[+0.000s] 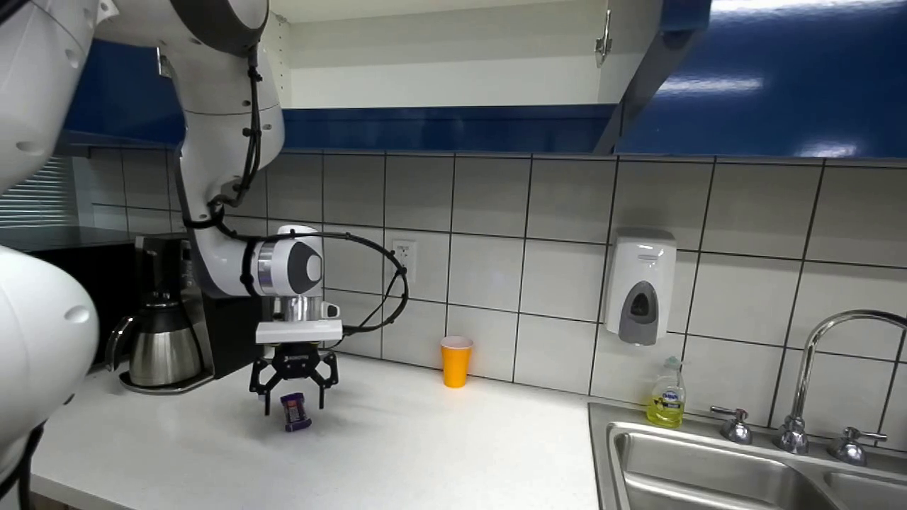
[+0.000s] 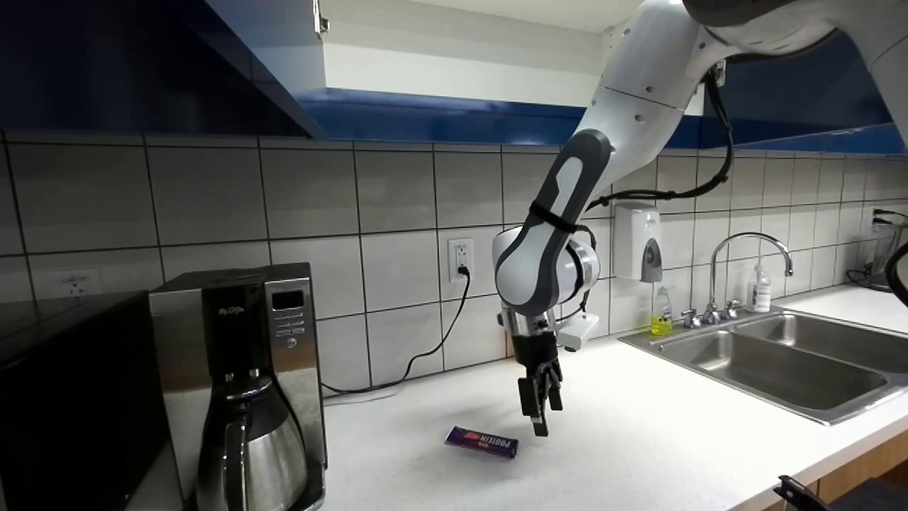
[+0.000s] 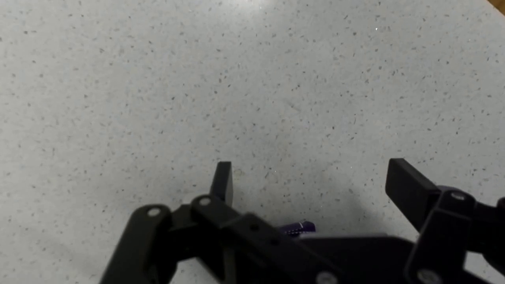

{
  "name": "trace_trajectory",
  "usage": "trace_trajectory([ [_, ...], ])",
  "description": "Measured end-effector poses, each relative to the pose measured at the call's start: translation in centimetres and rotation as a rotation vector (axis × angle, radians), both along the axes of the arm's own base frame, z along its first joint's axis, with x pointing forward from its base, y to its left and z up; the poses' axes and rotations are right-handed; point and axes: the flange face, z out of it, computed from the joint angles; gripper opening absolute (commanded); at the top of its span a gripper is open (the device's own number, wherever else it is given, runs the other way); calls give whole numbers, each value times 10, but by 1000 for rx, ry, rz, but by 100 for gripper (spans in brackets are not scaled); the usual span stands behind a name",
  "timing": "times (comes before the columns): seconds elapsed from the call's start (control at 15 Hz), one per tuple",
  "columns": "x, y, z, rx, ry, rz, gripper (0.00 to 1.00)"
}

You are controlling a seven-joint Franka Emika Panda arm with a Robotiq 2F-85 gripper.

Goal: Put the candy bar into the cupboard

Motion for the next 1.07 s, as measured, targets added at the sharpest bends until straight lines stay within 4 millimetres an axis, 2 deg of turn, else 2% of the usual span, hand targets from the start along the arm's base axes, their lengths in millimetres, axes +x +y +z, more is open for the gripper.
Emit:
trace_trajectory([
  [0.67, 4, 0, 0, 0, -10, -21, 100],
  [1.07, 20, 6, -2, -7, -32, -46, 100],
])
